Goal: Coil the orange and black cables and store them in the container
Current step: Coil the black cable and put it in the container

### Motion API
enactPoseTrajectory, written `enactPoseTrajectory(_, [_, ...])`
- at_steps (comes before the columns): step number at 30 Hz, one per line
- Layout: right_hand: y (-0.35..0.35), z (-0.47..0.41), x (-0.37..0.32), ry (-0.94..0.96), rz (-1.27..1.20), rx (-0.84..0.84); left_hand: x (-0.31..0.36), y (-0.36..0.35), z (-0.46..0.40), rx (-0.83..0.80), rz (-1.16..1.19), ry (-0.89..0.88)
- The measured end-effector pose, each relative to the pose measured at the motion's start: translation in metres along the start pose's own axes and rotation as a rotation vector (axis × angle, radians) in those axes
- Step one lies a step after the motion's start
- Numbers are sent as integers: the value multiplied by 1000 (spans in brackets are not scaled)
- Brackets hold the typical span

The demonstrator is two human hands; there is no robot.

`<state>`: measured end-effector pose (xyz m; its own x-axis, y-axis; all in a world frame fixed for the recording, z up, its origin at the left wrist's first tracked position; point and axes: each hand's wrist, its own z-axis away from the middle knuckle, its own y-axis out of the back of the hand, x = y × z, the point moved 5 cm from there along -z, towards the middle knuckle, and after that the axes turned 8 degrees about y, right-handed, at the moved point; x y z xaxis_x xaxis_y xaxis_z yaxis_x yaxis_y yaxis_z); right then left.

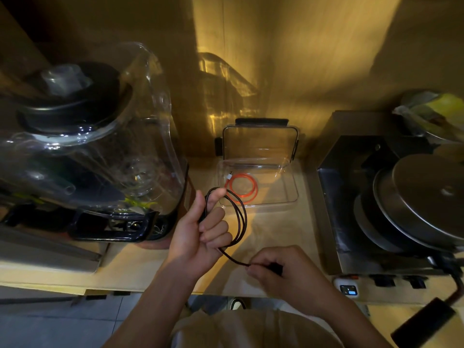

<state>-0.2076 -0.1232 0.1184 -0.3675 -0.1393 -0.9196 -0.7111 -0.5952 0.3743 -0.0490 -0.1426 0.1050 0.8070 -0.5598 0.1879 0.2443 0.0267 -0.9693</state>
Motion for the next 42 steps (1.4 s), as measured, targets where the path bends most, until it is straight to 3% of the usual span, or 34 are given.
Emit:
enactPoseTrajectory(5, [18,-3,14,-133,-183,163,0,-2,1,-20,-7,37])
enactPoseTrajectory(10, [22,-5,18,-256,-576,205,-7,-1,-3,-32,-33,118])
enactPoseTrajectory(17, [-4,-15,31,-365,-1124,489,-11,1,-11,-21,-63,148])
enactPoseTrajectory(24, [-12,-22,24,-315,-1072,397,-14,8,-14,55,-106,136])
enactPoseTrajectory(36, [-4,-28,21,-119,-673,552,-13,13,-19,327,-178,115])
enactPoseTrajectory(42, [-7,-37,19,-46,-470,426,-14,18,-18,471,-346,118])
